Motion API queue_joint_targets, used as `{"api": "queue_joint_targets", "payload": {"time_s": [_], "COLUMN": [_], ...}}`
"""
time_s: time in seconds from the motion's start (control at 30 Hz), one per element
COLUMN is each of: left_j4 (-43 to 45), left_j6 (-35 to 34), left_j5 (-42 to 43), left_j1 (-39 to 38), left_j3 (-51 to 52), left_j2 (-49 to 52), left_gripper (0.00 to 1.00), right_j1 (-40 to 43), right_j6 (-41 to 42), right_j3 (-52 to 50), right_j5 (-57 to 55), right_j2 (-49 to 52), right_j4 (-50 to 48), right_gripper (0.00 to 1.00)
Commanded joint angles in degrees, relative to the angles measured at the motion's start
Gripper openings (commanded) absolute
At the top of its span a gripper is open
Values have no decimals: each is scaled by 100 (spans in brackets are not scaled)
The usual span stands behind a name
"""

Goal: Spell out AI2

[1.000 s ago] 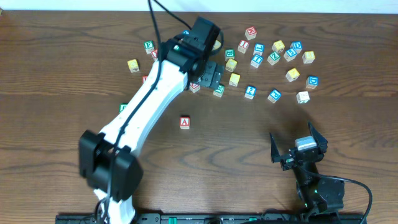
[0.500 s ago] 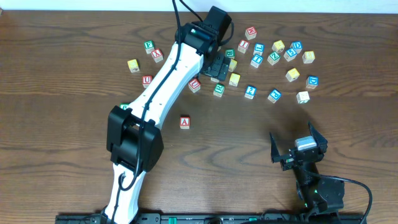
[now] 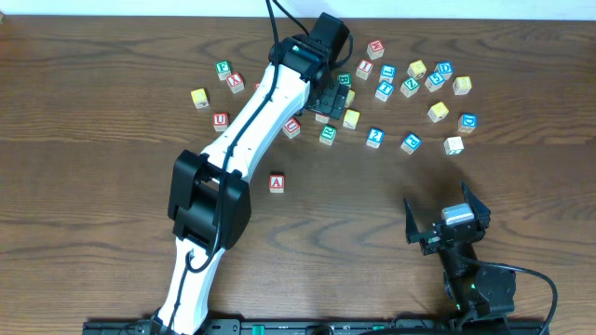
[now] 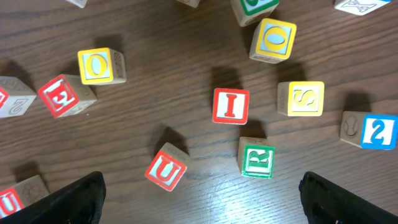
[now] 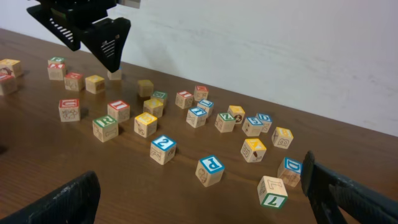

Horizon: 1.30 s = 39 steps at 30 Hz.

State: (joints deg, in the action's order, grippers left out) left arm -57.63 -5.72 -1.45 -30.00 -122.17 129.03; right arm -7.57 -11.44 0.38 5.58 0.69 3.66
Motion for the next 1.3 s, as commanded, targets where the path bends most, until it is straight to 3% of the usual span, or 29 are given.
{"api": "queue_joint_targets", "payload": {"time_s": [0.0,0.57,1.27], "left_j4": [52,363,866], "left_j6": [79,120,361], "left_j5": [212,555,682], "left_j1": [35,28,42], "left_j3": [-140,-140,-140], "left_j2": [63,874,911], "left_gripper": [98,98,98], "right_j1": [63,63,63], "right_j6": [68,68,68], "right_j3": [-7,-7,-7], "right_j5": [-4,-4,-7], "right_j2": [-37,-37,-37], "right_j4": [24,24,24], "right_gripper": [99,99,99]}}
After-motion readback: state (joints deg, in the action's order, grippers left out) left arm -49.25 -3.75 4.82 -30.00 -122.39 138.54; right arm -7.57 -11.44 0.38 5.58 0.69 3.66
